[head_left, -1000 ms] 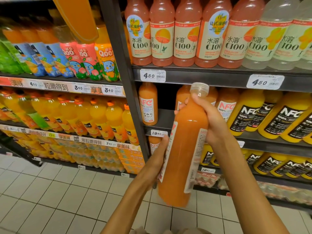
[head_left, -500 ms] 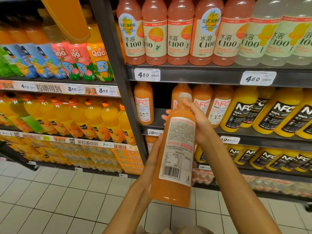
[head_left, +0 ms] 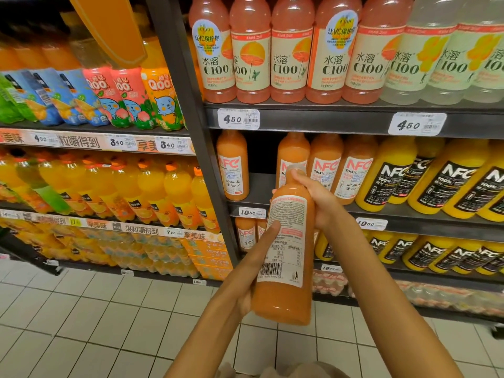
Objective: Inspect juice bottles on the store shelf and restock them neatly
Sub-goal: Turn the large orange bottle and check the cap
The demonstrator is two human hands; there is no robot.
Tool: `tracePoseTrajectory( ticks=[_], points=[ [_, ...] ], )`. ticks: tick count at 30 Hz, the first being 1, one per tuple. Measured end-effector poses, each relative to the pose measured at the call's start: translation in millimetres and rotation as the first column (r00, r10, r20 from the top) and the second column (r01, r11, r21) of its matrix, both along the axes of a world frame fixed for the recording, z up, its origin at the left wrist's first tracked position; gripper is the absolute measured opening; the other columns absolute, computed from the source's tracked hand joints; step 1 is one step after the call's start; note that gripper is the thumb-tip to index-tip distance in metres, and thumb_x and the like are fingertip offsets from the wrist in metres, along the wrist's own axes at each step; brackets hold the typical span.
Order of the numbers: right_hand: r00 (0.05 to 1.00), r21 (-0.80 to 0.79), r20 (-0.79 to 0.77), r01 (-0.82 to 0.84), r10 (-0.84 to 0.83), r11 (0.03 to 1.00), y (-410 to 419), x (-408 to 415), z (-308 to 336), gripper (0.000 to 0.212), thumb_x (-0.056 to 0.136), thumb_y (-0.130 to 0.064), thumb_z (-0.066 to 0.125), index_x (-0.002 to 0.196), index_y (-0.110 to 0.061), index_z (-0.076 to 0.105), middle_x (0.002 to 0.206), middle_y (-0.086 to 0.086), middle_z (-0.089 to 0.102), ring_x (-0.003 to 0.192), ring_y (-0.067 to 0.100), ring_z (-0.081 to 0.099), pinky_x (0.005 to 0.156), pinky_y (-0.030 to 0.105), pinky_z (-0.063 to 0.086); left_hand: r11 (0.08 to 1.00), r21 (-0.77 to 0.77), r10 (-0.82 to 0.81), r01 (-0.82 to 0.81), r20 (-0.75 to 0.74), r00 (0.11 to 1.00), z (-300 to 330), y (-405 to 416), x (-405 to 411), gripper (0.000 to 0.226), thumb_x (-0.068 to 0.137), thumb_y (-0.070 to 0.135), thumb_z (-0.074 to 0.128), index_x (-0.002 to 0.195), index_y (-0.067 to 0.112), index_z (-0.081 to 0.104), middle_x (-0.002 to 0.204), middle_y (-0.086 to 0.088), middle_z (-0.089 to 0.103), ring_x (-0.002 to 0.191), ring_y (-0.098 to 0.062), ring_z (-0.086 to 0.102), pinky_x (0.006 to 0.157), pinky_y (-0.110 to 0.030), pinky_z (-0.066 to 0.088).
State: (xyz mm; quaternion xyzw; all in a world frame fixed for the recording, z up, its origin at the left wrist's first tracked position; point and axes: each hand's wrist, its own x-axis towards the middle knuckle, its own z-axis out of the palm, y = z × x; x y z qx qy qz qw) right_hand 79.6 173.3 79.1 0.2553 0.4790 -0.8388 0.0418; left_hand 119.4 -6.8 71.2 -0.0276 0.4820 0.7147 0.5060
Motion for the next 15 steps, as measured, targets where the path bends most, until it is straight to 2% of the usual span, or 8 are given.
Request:
tracePoseTrajectory(
  ticks=[4,7,8,9,10,12,13,15],
  points=[
    [1.0,-0.034,0.004,-0.001,0.001,0.999,-3,7,-10,0.046,0.083,-0.047,0.062,0.116,-0.015,0.059,0.096,0.013,0.072,0.085,0.028,0.071,0.066,0.039,0.058,0.995,0.05,0.075,-0.083,0.134,0.988,-3,2,0,0.066,0.065,0.051,0.069,0.121,0.018,0.061,0.103,-0.015,0.071,0.086,-0.03,0.07,0.074,-0.047,0.058],
    [0.997,0.009,0.081,0.004,-0.005,1.0,-17,15,-19,0.04,0.087,-0.045,0.061,0.115,-0.017,0.061,0.104,0.012,0.069,0.099,0.029,0.065,0.08,0.043,0.055,0.982,0.13,0.103,-0.136,0.233,0.967,0,0,-2,0.052,0.065,0.05,0.063,0.103,0.015,0.072,0.093,-0.016,0.072,0.077,-0.031,0.071,0.059,-0.045,0.059],
    [0.996,-0.01,0.094,0.012,-0.011,1.0,-23,19,-19,0.035,0.088,-0.042,0.06,0.11,-0.015,0.062,0.104,0.014,0.068,0.101,0.03,0.064,0.083,0.044,0.054,0.979,0.153,0.092,-0.138,0.273,0.958,2,-1,-1,0.051,0.065,0.049,0.065,0.101,0.014,0.074,0.098,-0.017,0.071,0.082,-0.031,0.07,0.06,-0.045,0.06],
    [0.995,-0.031,0.1,0.017,-0.014,0.999,-30,24,-18,0.029,0.09,-0.037,0.058,0.104,-0.013,0.064,0.1,0.015,0.067,0.095,0.028,0.065,0.079,0.04,0.056,0.976,0.168,0.079,-0.136,0.305,0.949,2,-2,-2,0.055,0.062,0.048,0.069,0.105,0.013,0.073,0.107,-0.018,0.069,0.089,-0.033,0.068,0.065,-0.047,0.059],
    [0.994,-0.046,0.108,0.017,-0.012,0.999,-33,30,-19,0.025,0.093,-0.031,0.053,0.095,-0.01,0.066,0.09,0.015,0.068,0.083,0.025,0.067,0.066,0.034,0.058,0.978,0.168,0.063,-0.123,0.326,0.943,3,-3,-2,0.061,0.059,0.047,0.074,0.108,0.011,0.072,0.113,-0.019,0.066,0.094,-0.033,0.066,0.069,-0.048,0.057],
    [0.996,-0.082,0.08,0.039,-0.033,0.996,-35,43,-26,0.036,0.098,-0.021,0.041,0.074,-0.011,0.065,0.056,0.008,0.066,0.049,0.015,0.065,0.039,0.021,0.05,0.984,0.15,0.044,-0.099,0.328,0.944,2,-5,-2,0.061,0.057,0.045,0.077,0.105,0.008,0.073,0.11,-0.02,0.067,0.092,-0.034,0.067,0.072,-0.049,0.057],
    [0.996,-0.079,0.054,0.07,-0.065,0.994,-39,49,-27,0.036,0.1,-0.018,0.036,0.073,-0.012,0.059,0.045,0.003,0.062,0.037,0.009,0.06,0.034,0.018,0.046,0.986,0.139,0.046,-0.095,0.321,0.946,0,-6,-3,0.06,0.061,0.045,0.075,0.108,0.008,0.071,0.11,-0.02,0.067,0.092,-0.034,0.067,0.073,-0.05,0.056],
    [0.995,-0.052,0.032,0.093,-0.092,0.994,-39,47,-26,0.03,0.101,-0.019,0.036,0.076,-0.011,0.051,0.048,0.003,0.06,0.035,0.006,0.058,0.035,0.016,0.046,0.988,0.12,0.062,-0.102,0.305,0.95,0,-7,-3,0.057,0.068,0.044,0.072,0.114,0.01,0.066,0.111,-0.02,0.066,0.092,-0.034,0.066,0.075,-0.05,0.055]
  ],
)
